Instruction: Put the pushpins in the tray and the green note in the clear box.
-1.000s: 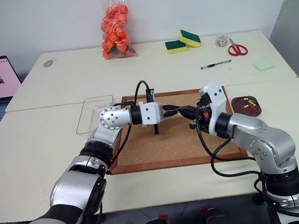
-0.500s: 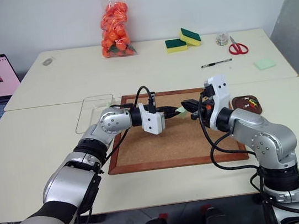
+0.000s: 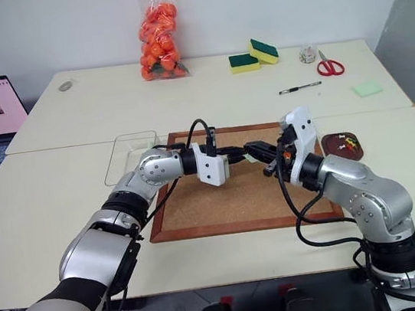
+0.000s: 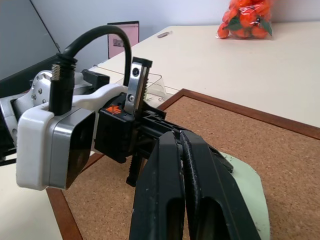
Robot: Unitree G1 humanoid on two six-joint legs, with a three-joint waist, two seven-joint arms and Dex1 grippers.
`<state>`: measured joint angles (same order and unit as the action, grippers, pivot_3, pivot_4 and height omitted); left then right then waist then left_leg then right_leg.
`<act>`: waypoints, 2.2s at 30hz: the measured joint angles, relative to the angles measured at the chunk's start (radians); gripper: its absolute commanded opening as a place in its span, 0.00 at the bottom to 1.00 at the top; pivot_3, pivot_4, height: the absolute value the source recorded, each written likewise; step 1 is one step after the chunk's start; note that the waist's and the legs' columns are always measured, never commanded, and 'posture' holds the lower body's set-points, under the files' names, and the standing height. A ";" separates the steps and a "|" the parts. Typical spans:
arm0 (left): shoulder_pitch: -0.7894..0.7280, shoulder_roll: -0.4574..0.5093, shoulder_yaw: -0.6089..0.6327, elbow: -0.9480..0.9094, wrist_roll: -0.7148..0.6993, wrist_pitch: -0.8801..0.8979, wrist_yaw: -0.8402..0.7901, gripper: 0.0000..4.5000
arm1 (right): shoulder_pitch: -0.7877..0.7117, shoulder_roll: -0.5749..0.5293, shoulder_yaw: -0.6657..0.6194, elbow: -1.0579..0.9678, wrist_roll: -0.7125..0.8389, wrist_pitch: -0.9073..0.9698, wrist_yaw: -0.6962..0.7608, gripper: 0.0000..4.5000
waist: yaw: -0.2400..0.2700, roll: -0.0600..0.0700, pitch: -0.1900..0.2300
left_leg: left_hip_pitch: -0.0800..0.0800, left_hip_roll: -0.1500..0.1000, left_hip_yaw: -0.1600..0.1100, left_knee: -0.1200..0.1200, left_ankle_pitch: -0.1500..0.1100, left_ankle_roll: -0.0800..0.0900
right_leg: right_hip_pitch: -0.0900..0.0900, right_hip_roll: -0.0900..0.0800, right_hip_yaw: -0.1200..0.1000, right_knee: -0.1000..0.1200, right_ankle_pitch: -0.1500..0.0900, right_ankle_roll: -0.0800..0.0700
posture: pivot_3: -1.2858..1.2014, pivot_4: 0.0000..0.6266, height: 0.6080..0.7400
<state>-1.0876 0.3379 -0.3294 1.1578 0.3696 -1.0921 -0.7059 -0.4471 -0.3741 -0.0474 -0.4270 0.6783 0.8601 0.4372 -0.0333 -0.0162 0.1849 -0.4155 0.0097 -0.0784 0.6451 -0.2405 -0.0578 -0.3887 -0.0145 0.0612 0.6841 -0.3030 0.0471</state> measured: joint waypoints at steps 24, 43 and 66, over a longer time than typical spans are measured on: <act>0.134 0.014 0.062 -0.247 -0.253 0.257 -0.200 0.00 | 0.000 -0.148 -0.163 0.604 -0.409 -0.373 -0.135 0.00 | -0.010 0.000 0.000 | 0.003 -0.001 0.003 0.001 0.001 0.001 | 0.000 -0.001 0.003 0.006 0.000 0.000 | 0.52 0.24 1.00; 0.175 0.019 0.079 -0.363 -0.293 0.403 -0.195 0.00 | -0.059 -0.131 -0.197 0.629 -0.379 -0.381 -0.117 0.87 | -0.017 0.000 0.000 | 0.003 -0.001 0.002 0.001 0.001 0.001 | -0.001 -0.001 0.003 0.008 0.000 0.000 | 0.52 0.24 1.00; 0.367 0.191 0.337 -0.942 -0.384 1.248 0.057 0.00 | -0.010 -0.211 -0.068 -0.026 0.081 -0.075 0.280 0.99 | -0.032 0.000 0.000 | 0.008 0.001 0.001 0.002 0.001 0.001 | 0.001 0.000 0.004 0.012 0.000 0.000 | 0.52 0.24 1.00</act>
<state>-0.7205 0.5289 0.0076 0.2161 -0.0143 0.1556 -0.6488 -0.4568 -0.5852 -0.1156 -0.4525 0.7592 0.7846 0.7170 -0.0650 -0.0160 0.1847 -0.4080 0.0104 -0.0776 0.6468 -0.2393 -0.0565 -0.3876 -0.0141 0.0649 0.6963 -0.3031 0.0468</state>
